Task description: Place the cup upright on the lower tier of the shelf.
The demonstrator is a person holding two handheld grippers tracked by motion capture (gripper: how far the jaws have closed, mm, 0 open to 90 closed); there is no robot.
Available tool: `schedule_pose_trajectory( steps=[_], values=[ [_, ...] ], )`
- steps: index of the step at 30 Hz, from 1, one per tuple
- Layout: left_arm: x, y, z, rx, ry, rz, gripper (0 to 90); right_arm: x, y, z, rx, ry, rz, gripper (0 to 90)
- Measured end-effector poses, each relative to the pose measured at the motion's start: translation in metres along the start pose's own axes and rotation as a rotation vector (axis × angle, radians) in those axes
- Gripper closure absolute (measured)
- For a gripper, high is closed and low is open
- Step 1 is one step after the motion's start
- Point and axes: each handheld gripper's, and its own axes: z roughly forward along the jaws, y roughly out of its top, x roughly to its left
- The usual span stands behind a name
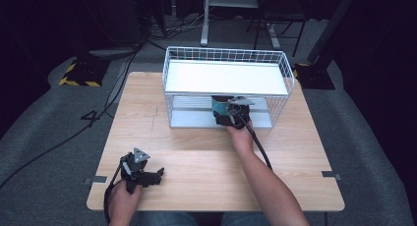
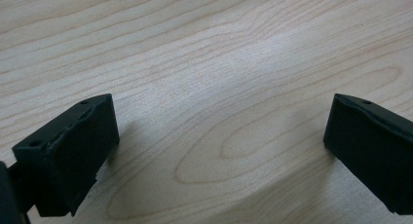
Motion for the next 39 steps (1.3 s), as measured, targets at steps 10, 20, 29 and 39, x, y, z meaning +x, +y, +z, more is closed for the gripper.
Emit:
schedule_pose_trajectory(
  steps=[10, 20, 29, 39],
  values=[
    [0.0, 0.001, 0.001, -0.002, 0.002, -0.004, 0.0, -0.012, -0.003, -0.048, -0.015, 0.023, 0.007, 10.1],
    [-0.001, -0.002, -0.002, 0.001, -0.012, 0.012, 0.0, -0.031, -0.012, -0.106, 0.001, 0.049, 0.002, 12.9],
    [-0.001, -0.002, -0.001, -0.001, -0.012, 0.01, 0.0, -0.058, -0.036, -0.154, -0.005, 0.038, 0.009, 13.7],
    [0.0, 0.0, 0.0, 0.003, -0.008, 0.011, 0.0, -0.075, -0.061, -0.204, 0.017, 0.047, -0.023, 14.6]
  ],
)
